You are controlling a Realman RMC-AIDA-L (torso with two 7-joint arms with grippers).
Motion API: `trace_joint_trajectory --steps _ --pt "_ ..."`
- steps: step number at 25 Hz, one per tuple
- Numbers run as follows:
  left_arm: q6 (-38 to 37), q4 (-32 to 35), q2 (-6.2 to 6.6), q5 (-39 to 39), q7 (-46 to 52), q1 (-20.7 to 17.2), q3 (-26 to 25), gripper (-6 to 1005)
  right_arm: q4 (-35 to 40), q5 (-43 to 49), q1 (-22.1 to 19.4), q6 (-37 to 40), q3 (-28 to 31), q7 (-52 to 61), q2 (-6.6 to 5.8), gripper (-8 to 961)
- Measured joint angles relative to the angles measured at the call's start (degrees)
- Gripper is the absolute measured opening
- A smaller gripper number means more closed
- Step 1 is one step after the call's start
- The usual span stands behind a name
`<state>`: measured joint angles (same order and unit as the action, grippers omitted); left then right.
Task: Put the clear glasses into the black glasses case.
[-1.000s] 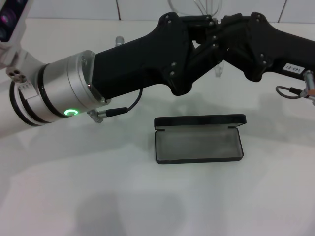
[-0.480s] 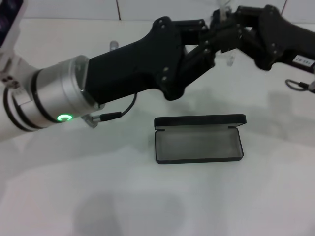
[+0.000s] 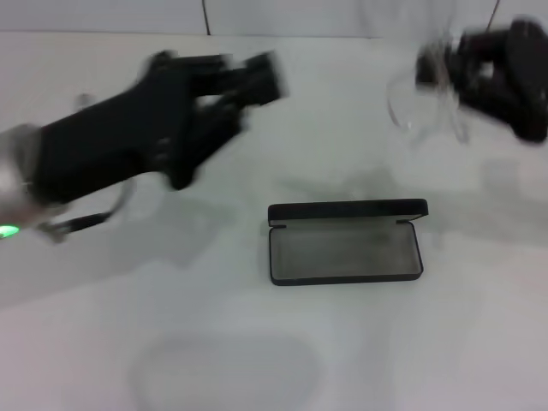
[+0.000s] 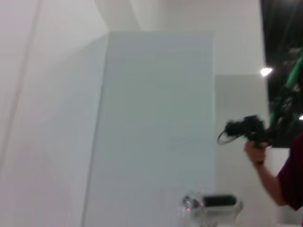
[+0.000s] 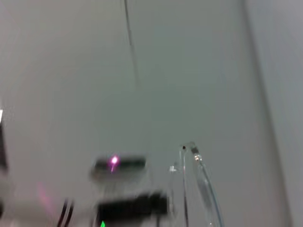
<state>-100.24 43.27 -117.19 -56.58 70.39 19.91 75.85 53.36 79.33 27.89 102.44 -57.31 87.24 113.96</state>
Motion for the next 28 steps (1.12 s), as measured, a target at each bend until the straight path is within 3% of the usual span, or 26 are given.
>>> trace_joint_trajectory --steps 2,3,6,9,15,21,28 --pt "-1.4 0.0 1.0 -2.2 0.2 -2.0 -3.5 72 15.9 12.1 -1.3 1.2 -0.4 13.5 0.12 136" --pt "-1.8 0.0 1.32 -3.0 0.3 -2.7 -5.0 72 15.9 12.1 -1.3 1.2 -0.4 13.5 0.12 136" --pt "-2.7 0.0 2.26 -5.1 0.8 -4.8 -8.7 72 27.8 23.4 -1.2 3.4 -2.1 24.5 1.32 137" --pt "-3.3 0.1 2.82 -6.3 1.0 -6.0 -11.1 72 34.4 29.8 0.0 3.7 -8.5 31.1 1.57 137" --pt "-3.9 -0.1 3.16 -8.5 1.0 -7.1 -14.5 72 40.2 42.5 5.0 0.4 -25.0 42.1 1.87 139" --pt "-4.1 -0.3 2.8 -9.4 0.6 -8.2 -16.5 72 44.4 55.1 6.9 -7.7 -41.3 49.9 2.11 140" --pt "-4.2 -0.4 2.67 -9.1 0.5 -8.6 -16.6 72 45.7 62.1 6.5 -13.5 -50.9 53.0 2.28 142"
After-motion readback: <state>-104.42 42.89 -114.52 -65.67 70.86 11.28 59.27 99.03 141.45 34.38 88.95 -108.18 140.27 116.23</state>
